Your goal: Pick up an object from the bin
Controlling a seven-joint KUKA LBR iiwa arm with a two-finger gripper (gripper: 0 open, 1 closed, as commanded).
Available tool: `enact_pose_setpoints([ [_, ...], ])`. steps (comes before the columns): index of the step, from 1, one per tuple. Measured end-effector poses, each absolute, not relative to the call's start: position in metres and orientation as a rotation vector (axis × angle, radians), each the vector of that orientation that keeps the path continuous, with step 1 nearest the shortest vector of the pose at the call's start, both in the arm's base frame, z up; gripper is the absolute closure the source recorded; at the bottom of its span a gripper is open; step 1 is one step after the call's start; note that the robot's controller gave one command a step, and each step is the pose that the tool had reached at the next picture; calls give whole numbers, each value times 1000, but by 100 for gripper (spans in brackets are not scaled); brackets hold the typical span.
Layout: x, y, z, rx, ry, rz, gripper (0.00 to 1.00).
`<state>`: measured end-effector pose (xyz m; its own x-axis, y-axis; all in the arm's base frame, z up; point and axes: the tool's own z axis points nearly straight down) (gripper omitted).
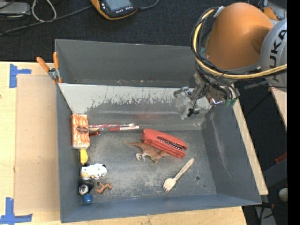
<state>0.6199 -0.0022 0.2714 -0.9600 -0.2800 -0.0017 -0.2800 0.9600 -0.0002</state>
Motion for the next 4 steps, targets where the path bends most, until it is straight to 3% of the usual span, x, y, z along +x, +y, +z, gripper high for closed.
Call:
enact_pose_setpoints([
  [1, 601, 12, 204, -470, 3099, 2, 100],
  [2, 575, 43, 150, -562, 3073, -6, 0],
  [3, 575, 43, 150, -563, 3072, -6, 0],
  [4, 612, -10, 138, -246, 3110, -2, 0],
])
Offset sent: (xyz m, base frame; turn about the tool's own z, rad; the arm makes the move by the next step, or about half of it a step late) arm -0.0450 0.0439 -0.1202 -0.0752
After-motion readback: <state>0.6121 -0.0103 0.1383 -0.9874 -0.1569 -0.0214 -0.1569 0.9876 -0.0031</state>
